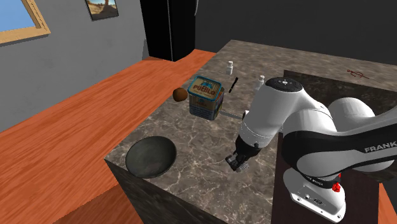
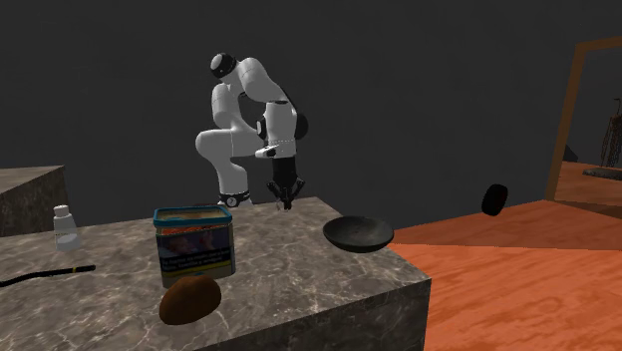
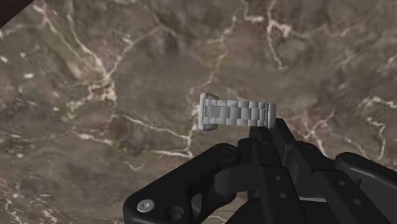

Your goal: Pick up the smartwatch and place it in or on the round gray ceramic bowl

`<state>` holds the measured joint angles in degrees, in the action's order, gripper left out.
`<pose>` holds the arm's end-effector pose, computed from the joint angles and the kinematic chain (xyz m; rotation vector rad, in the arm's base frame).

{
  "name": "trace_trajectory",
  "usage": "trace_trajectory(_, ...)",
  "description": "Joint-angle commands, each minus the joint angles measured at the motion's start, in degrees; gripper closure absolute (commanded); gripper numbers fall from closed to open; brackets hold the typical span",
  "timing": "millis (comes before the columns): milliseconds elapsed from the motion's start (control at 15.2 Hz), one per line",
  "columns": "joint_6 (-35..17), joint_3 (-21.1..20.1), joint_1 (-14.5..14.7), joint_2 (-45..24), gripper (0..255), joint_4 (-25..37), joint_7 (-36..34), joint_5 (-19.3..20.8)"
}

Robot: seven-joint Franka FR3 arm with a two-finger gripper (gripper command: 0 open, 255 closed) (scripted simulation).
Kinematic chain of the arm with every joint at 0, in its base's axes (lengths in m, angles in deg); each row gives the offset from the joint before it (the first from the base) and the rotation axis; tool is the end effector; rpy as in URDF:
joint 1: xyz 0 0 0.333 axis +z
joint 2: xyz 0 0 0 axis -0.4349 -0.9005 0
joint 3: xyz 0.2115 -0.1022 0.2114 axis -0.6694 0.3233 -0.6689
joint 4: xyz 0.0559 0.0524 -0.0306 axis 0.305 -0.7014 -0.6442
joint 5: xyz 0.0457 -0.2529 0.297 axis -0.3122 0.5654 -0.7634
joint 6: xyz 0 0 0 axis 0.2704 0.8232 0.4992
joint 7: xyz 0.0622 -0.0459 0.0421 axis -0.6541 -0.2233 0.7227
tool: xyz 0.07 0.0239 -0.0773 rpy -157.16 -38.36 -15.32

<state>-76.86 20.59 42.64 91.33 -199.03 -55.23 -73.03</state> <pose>0.2031 0.2099 0.3068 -3.0325 0.3795 -0.1458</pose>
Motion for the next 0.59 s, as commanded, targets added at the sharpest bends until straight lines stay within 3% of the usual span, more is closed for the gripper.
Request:
trace_trajectory(0,1.4,0.5,0.0,1.1,255,0.3,-0.1,0.5)
trace_trajectory(528,11.3,4.2,-0.6,8.3,255,3.3,-1.0,4.5)
